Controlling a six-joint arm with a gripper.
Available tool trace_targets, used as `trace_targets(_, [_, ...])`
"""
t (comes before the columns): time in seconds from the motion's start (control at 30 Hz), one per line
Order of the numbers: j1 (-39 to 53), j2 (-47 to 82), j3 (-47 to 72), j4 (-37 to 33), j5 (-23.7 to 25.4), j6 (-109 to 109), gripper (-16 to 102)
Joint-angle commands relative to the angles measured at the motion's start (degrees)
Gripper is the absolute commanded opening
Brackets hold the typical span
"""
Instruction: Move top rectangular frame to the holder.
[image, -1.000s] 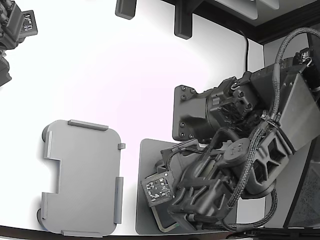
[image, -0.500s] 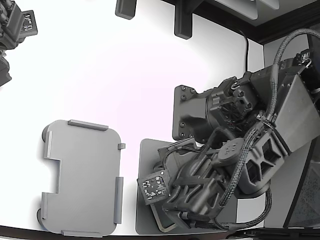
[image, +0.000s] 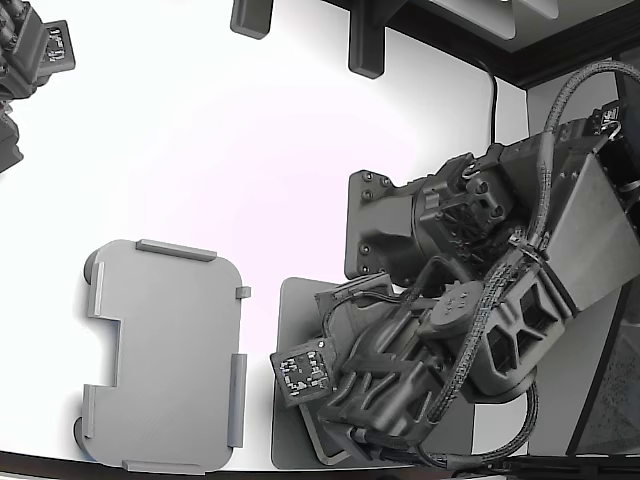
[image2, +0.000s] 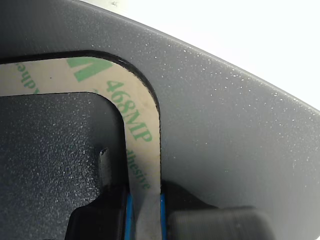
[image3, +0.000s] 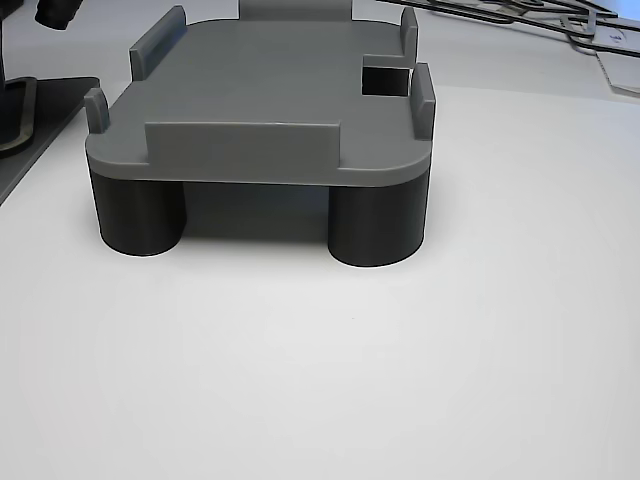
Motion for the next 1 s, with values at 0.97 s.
trace_targets(0.97, [-10.63,-8.44,-41.22,18.90,12.39,93.78,-11])
